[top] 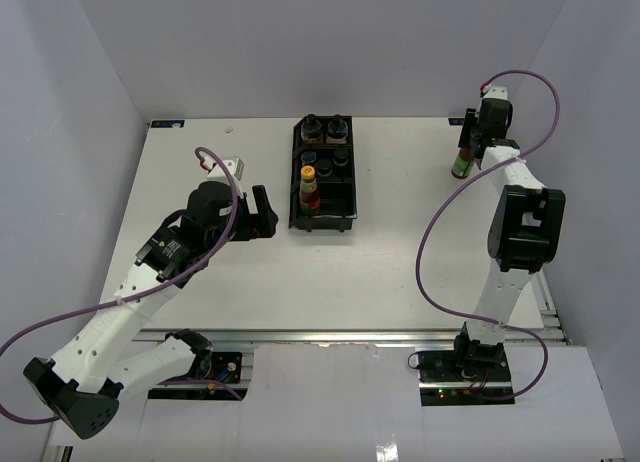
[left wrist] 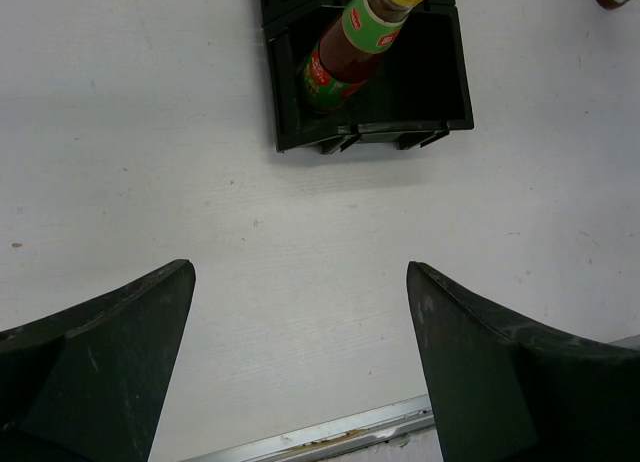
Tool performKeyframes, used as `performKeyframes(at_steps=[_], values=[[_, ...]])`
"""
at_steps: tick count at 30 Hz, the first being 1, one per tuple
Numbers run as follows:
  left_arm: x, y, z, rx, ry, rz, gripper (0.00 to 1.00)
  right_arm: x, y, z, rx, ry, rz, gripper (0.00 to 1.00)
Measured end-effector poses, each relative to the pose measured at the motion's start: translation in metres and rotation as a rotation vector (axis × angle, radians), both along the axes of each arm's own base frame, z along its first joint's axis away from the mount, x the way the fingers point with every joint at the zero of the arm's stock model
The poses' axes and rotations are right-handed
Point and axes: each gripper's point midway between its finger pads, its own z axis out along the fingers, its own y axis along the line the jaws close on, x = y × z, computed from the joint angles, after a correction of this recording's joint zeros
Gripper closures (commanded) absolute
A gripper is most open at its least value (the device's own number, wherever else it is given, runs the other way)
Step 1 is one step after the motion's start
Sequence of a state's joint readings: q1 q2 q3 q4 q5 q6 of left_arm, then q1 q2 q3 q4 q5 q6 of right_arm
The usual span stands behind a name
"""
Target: Organize the condiment bottles
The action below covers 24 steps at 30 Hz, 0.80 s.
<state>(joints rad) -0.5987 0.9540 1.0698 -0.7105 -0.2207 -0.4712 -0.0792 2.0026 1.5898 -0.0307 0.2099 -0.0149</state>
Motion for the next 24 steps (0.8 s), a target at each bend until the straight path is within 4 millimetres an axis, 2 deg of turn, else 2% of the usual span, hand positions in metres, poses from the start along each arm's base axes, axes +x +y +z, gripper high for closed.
performKeyframes(at_steps=[5,8,11,15,19,24], values=[[0.000,0.000,0.001,-0.003,-0.003,0.000,0.02,-0.001,0.005,0.001,-0.010,0.004,0.025,0.92],[-0.001,0.000,0.001,-0.006,-0.002,0.002,0.02,-0.015,0.012,0.003,-0.027,0.023,0.051,0.92],[-0.002,0.000,0.002,-0.014,0.000,0.004,0.02,-0.033,0.030,0.012,-0.040,0.033,0.097,0.92],[-0.003,-0.001,0.004,-0.030,0.000,0.001,0.02,-0.055,0.070,0.034,-0.036,0.004,0.195,0.92],[-0.004,-0.003,0.004,-0.040,0.004,-0.005,0.02,-0.075,0.118,0.059,-0.024,-0.043,0.310,0.92],[-0.002,-0.007,0.005,-0.048,0.013,-0.010,0.02,-0.108,0.176,0.078,0.008,-0.073,0.457,0.92]])
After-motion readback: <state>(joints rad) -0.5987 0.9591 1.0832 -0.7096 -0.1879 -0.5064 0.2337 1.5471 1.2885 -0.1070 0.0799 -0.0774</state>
